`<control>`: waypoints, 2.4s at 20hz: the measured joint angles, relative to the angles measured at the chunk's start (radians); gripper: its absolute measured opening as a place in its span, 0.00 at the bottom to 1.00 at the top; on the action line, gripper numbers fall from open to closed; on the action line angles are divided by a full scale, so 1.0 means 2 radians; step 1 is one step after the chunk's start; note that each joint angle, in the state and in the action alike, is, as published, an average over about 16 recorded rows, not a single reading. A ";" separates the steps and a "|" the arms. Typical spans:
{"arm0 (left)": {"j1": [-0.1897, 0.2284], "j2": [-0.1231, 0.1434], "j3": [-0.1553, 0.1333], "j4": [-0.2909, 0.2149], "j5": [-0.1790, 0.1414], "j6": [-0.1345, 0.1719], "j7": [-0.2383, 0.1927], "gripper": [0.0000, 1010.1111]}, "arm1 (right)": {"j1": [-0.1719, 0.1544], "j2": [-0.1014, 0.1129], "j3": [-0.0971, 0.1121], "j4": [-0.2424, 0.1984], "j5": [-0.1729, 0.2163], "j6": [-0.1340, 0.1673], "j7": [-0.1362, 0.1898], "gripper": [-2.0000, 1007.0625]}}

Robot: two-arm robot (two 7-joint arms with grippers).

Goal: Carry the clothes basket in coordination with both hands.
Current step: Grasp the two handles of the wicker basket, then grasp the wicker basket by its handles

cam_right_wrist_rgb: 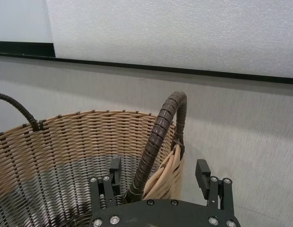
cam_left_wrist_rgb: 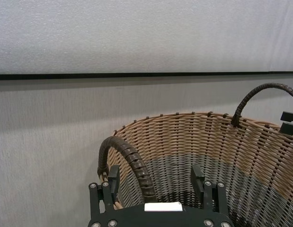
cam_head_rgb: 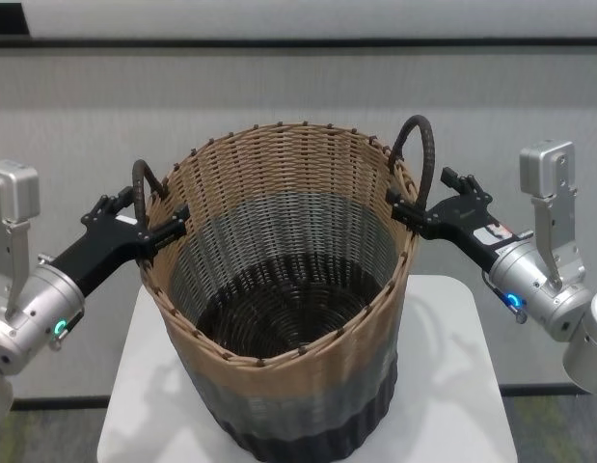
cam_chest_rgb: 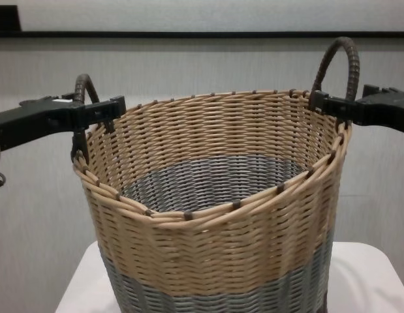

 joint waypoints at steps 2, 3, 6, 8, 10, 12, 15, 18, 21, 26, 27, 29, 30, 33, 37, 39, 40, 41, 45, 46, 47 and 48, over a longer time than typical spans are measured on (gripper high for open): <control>0.000 0.000 0.000 0.000 0.000 0.000 0.000 0.99 | 0.000 0.000 0.000 0.000 0.000 0.000 -0.001 0.93; 0.000 0.000 0.000 -0.001 0.000 0.000 0.000 0.99 | 0.000 0.000 -0.001 0.000 0.000 0.000 -0.001 0.91; 0.001 0.000 0.000 -0.001 -0.001 0.000 0.000 0.99 | 0.000 0.001 -0.001 -0.001 -0.001 0.001 -0.002 0.84; 0.001 0.000 0.000 -0.002 -0.001 0.001 0.000 0.99 | 0.000 0.001 -0.001 -0.001 -0.001 0.001 -0.002 0.79; 0.001 0.000 0.000 -0.002 -0.001 0.001 0.000 0.99 | 0.000 0.001 -0.001 -0.001 -0.001 0.001 -0.002 0.72; 0.001 0.000 -0.001 -0.002 -0.001 0.001 0.001 0.99 | 0.000 0.001 -0.002 -0.001 -0.001 0.001 -0.002 0.64; 0.001 0.001 -0.001 -0.002 -0.002 0.001 0.001 0.99 | 0.000 0.001 -0.002 -0.001 -0.002 0.001 -0.003 0.53; 0.001 0.001 -0.001 -0.003 -0.002 0.001 0.001 0.99 | 0.000 0.001 -0.002 -0.001 -0.002 0.001 -0.003 0.41; 0.001 0.001 -0.001 -0.003 -0.002 0.001 0.001 0.99 | 0.000 0.001 -0.002 -0.001 -0.002 0.001 -0.003 0.30; 0.001 0.001 -0.001 -0.003 -0.002 0.001 0.001 0.99 | 0.000 0.001 -0.002 -0.001 -0.002 0.001 -0.003 0.15; 0.001 0.001 -0.001 -0.003 -0.002 0.001 0.001 0.99 | 0.000 0.001 -0.002 -0.001 -0.002 0.001 -0.003 0.13; 0.001 0.001 -0.001 -0.003 -0.002 0.001 0.001 0.99 | 0.000 0.001 -0.002 -0.001 -0.002 0.001 -0.003 0.09; 0.001 0.001 -0.001 -0.003 -0.002 0.001 0.001 0.99 | 0.000 0.001 -0.002 -0.001 -0.002 0.001 -0.003 0.07; 0.001 0.001 -0.001 -0.003 -0.002 0.001 0.001 0.97 | 0.000 0.001 -0.002 -0.001 -0.002 0.001 -0.003 0.03; 0.001 0.001 -0.001 -0.003 -0.002 0.001 0.001 0.93 | 0.000 0.001 -0.002 -0.001 -0.002 0.001 -0.003 0.01; 0.001 0.001 -0.001 -0.003 -0.002 0.001 0.001 0.89 | 0.000 0.001 -0.002 -0.001 -0.002 0.001 -0.003 0.01; 0.001 0.001 -0.001 -0.003 -0.002 0.001 0.001 0.87 | 0.000 0.001 -0.002 -0.001 -0.002 0.001 -0.003 0.01; 0.001 0.001 -0.001 -0.003 -0.002 0.001 0.001 0.85 | 0.000 0.001 -0.002 -0.001 -0.002 0.001 -0.003 0.01; 0.001 0.001 -0.001 -0.003 -0.002 0.001 0.001 0.73 | 0.000 0.001 -0.002 -0.001 -0.002 0.001 -0.003 0.01; 0.001 0.001 -0.001 -0.003 -0.002 0.001 0.001 0.70 | 0.000 0.001 -0.002 -0.001 -0.002 0.001 -0.003 0.01; 0.001 0.001 -0.001 -0.003 -0.002 0.001 0.001 0.66 | 0.000 0.001 -0.002 -0.001 -0.002 0.001 -0.003 0.01; 0.001 0.001 -0.001 -0.003 -0.002 0.001 0.001 0.63 | 0.000 0.001 -0.002 -0.001 -0.002 0.001 -0.003 0.01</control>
